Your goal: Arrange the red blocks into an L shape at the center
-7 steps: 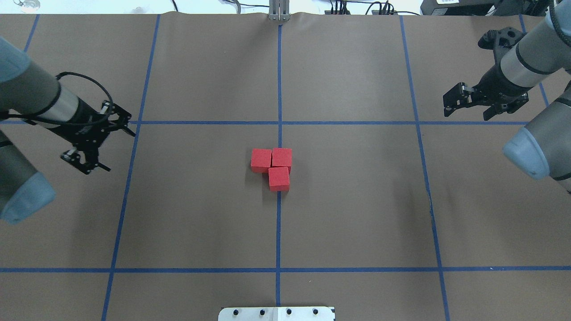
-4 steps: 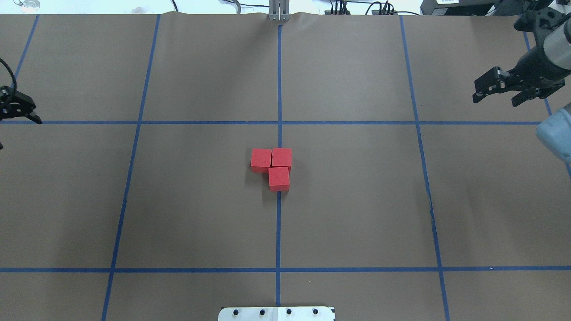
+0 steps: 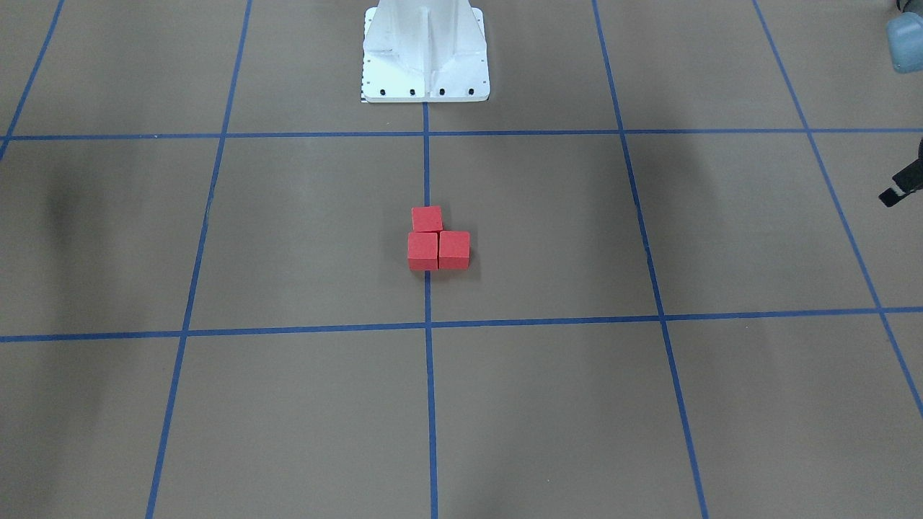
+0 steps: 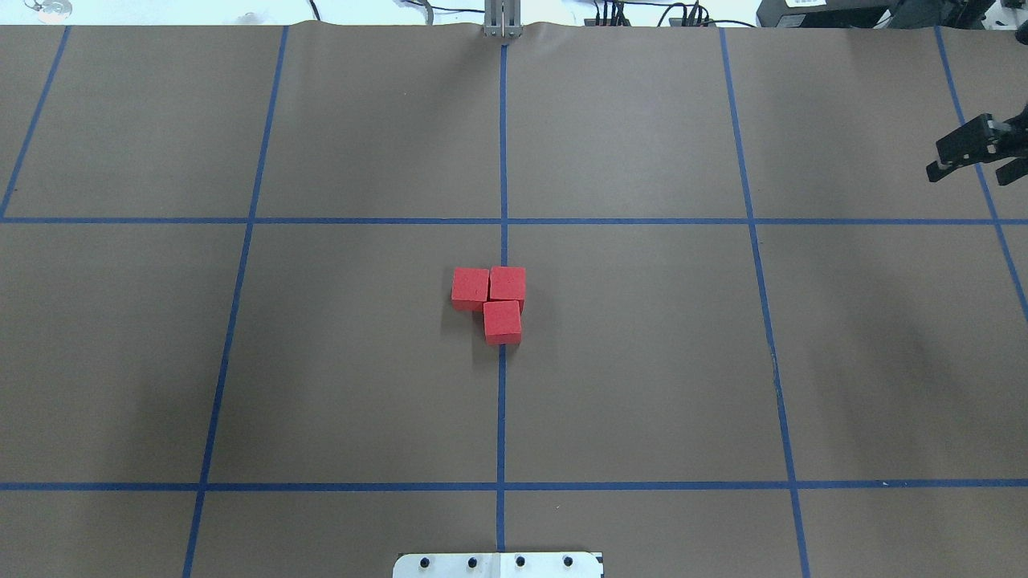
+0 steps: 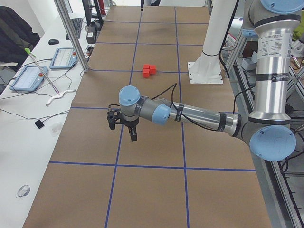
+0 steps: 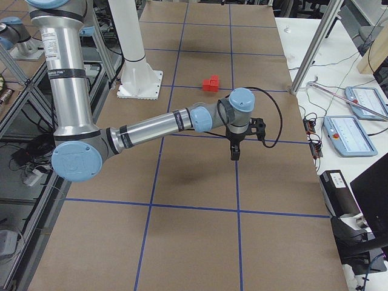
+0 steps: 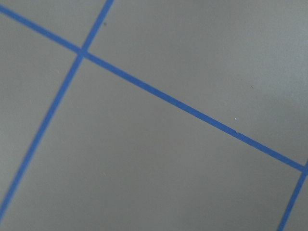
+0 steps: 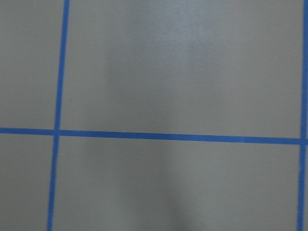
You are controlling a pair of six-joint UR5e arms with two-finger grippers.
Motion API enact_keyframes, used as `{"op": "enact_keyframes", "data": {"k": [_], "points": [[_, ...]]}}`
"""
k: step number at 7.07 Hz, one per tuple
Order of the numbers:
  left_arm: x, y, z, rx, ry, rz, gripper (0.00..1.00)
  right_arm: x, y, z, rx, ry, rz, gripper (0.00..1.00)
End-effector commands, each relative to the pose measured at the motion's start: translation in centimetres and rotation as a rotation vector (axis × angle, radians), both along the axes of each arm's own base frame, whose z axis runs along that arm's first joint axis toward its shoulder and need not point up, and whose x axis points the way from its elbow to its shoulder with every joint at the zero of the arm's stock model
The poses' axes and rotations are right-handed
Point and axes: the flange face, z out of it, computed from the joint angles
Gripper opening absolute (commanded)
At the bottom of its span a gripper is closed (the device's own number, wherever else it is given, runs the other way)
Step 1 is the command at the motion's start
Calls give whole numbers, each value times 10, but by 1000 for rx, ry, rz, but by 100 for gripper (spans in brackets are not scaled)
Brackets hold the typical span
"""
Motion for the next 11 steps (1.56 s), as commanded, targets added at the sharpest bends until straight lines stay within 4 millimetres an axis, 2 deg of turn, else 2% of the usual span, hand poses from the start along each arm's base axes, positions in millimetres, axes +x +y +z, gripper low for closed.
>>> {"op": "enact_keyframes", "data": {"k": [1, 2, 3, 5, 8, 9, 10, 11], "points": [[-22, -1, 3, 105, -16, 51, 100, 24, -3, 19, 36, -7, -29, 100], [-25, -2, 0, 110, -17, 45, 100, 29, -3, 19, 38, -5, -20, 100], [-38, -4, -3, 118, -21, 17, 100, 32, -6, 13, 50, 6, -13, 100], [-44, -4, -11, 151, -54, 10, 100, 22, -9, 11, 60, 32, -26, 100], [-45, 3, 0, 114, -54, 0, 100, 24, 7, 34, 28, 50, -26, 100], [-45, 2, 4, 105, -54, 0, 100, 24, 8, 33, 25, 48, -21, 100], [-45, 4, 7, 98, -55, 0, 100, 12, 4, 31, 27, 50, -39, 100], [-46, 11, 7, 98, -53, -1, 100, 11, 3, 29, 28, 43, -40, 100]]}}
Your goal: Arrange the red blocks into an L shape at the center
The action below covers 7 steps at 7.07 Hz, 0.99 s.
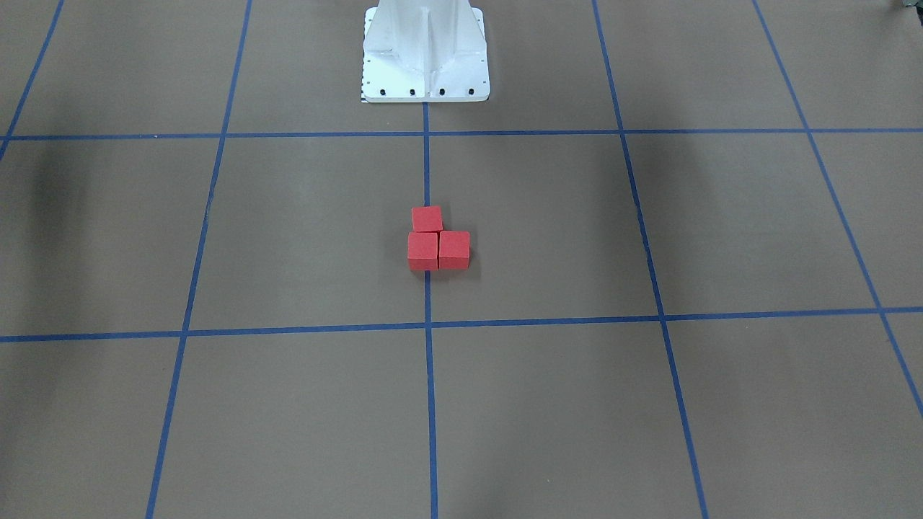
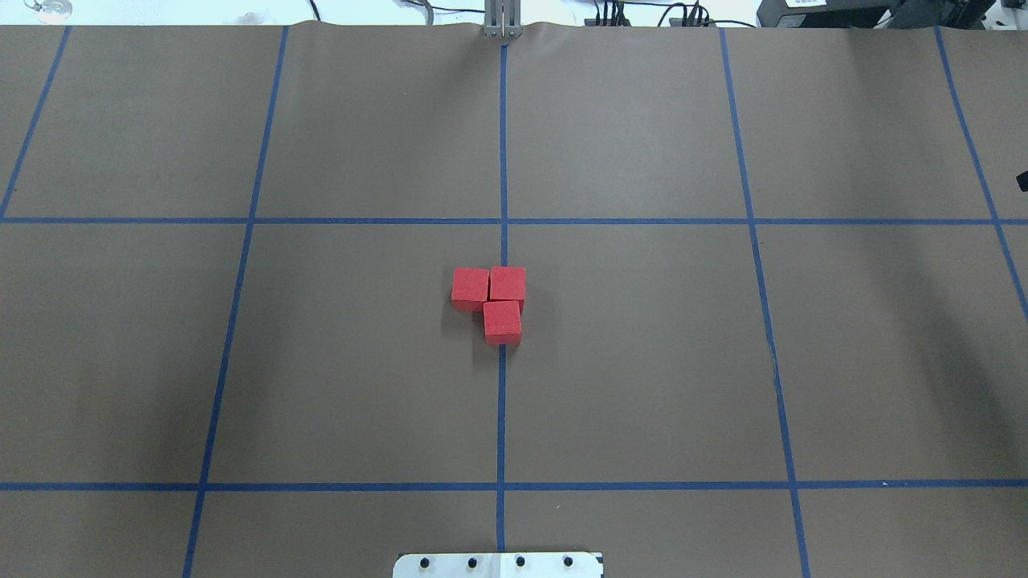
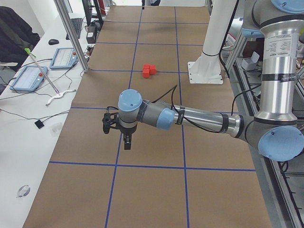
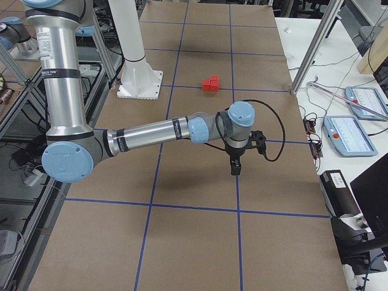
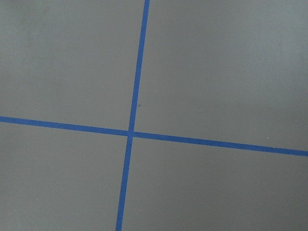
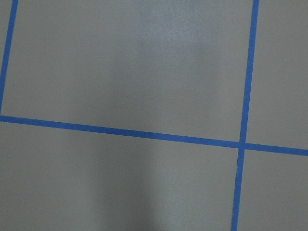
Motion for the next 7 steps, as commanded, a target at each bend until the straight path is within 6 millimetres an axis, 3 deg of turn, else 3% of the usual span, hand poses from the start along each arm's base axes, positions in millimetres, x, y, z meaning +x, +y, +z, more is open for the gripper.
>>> {"op": "enact_keyframes", "data": {"k": [1, 7], "points": [[-1, 6, 3, -5, 1, -1, 100, -5, -2, -2, 1, -9, -7, 100], [0, 12, -4, 6, 3, 0, 100, -5, 2, -18, 27, -27, -11, 100]]}}
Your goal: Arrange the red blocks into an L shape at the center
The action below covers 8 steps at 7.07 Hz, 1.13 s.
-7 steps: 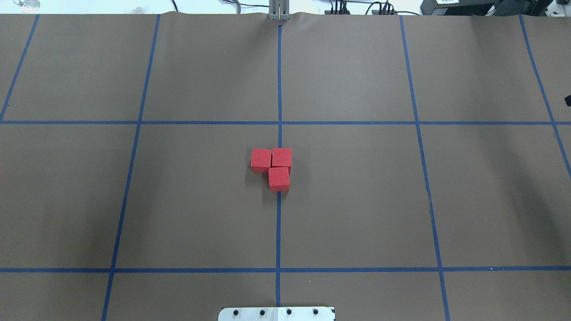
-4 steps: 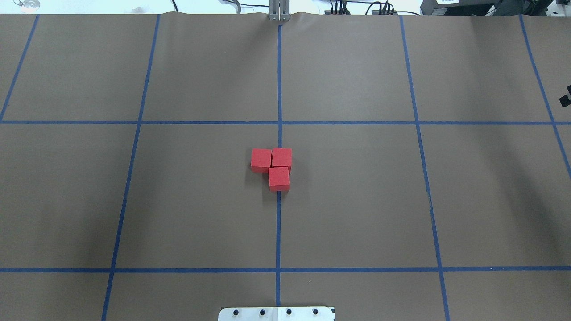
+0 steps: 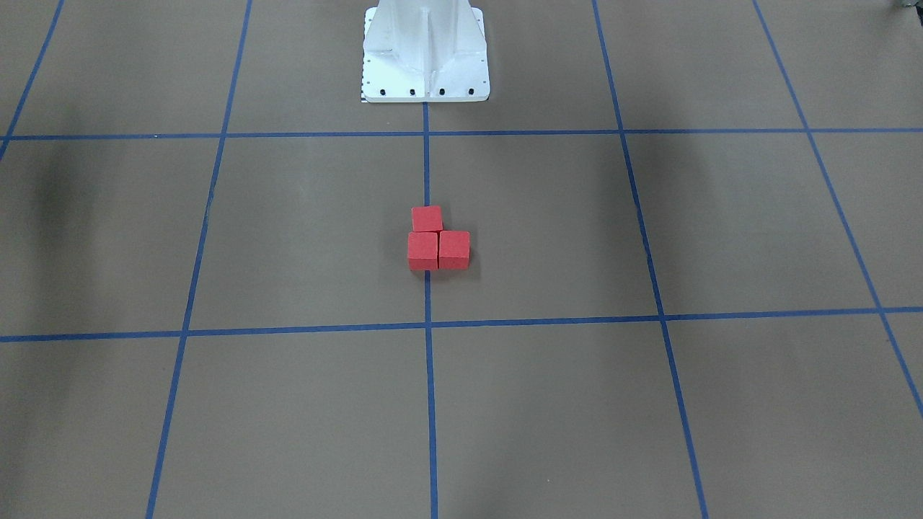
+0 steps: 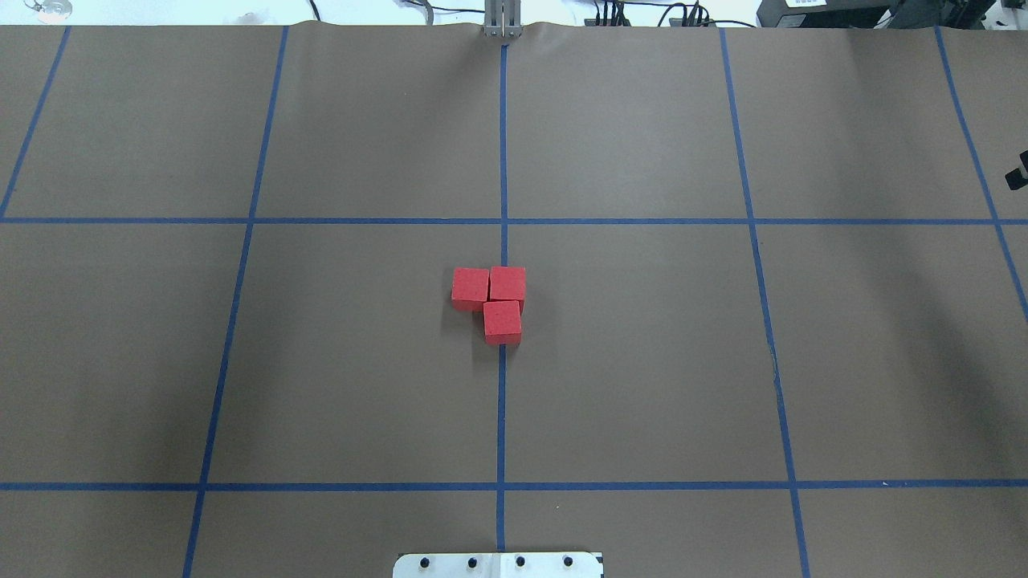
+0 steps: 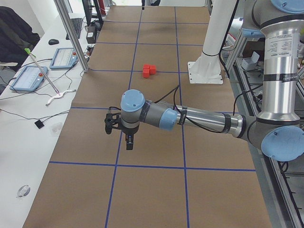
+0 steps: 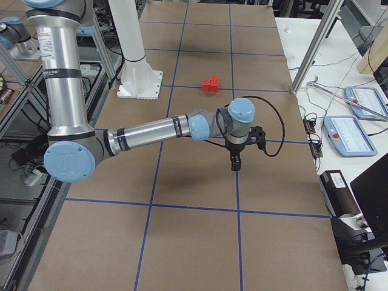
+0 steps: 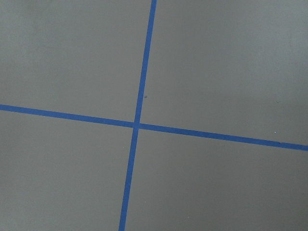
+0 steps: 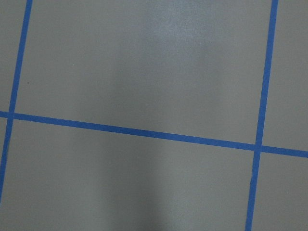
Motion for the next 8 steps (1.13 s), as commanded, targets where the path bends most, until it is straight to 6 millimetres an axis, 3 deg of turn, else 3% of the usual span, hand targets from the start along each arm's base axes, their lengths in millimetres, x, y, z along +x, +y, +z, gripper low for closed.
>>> {"op": "enact_keyframes", "data": {"k": [1, 5, 8], "points": [[0, 4, -1, 1, 1, 0, 100, 1, 2, -6, 7, -6, 0, 100], [0, 11, -1, 0, 3, 1, 100, 0, 3, -4, 1, -23, -4, 100], [1, 14, -15, 24, 11, 4, 100, -1, 4, -3, -1, -30, -7, 100]]}}
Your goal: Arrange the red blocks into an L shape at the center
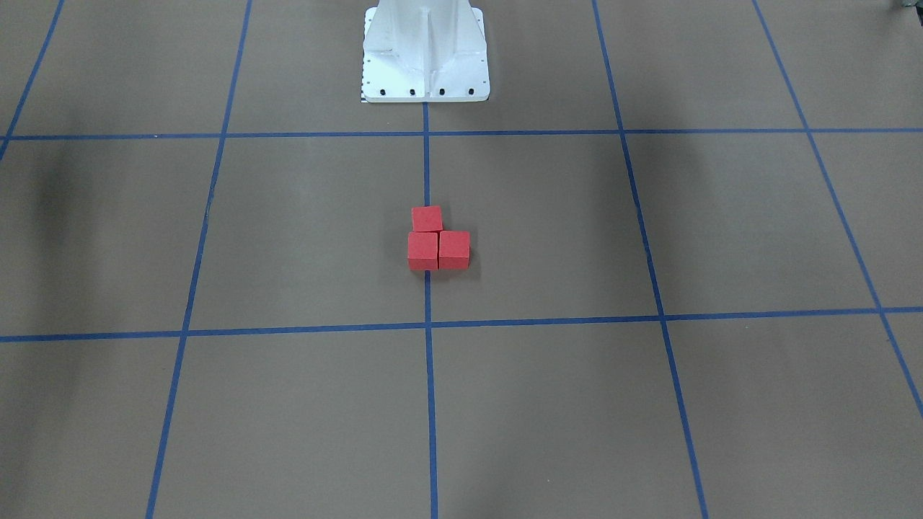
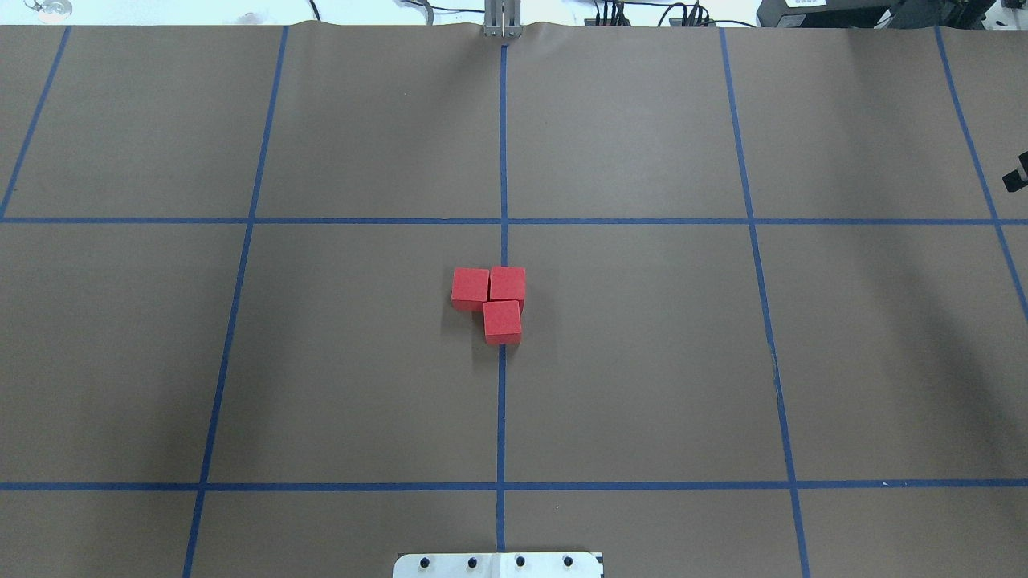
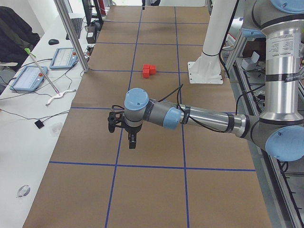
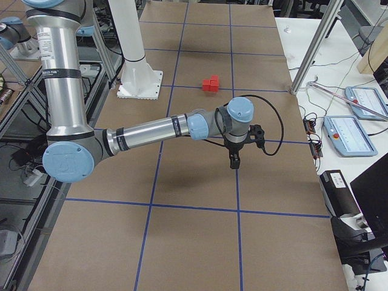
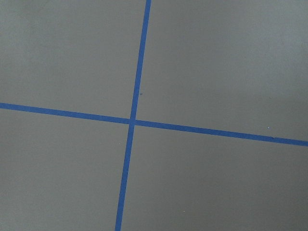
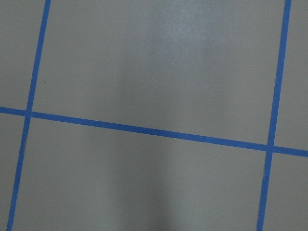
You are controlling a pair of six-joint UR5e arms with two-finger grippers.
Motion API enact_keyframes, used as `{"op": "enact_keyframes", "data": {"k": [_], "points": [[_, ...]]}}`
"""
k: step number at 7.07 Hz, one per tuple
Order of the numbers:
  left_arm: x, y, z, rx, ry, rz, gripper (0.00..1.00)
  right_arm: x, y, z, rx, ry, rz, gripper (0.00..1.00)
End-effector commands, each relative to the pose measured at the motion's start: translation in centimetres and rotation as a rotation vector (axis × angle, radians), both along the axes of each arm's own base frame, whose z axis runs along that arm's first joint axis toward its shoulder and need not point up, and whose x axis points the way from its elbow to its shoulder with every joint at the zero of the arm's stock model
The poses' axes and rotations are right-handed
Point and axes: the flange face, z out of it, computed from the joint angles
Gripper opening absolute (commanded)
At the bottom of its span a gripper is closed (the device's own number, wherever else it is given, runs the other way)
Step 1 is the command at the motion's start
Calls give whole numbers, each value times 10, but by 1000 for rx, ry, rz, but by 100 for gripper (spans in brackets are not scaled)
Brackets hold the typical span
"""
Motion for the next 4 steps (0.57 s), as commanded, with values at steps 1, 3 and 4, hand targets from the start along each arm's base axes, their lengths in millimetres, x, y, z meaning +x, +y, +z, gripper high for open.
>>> {"op": "enact_keyframes", "data": {"k": [1, 3, 4], "points": [[1, 20, 0, -3, 5, 5, 100, 0, 0, 0, -1, -2, 0, 100], [3, 22, -7, 6, 8, 9, 100, 1, 1, -1, 2, 1, 2, 100], [3, 22, -8, 8, 8, 9, 100, 1, 0, 0, 3, 5, 1, 100]]}}
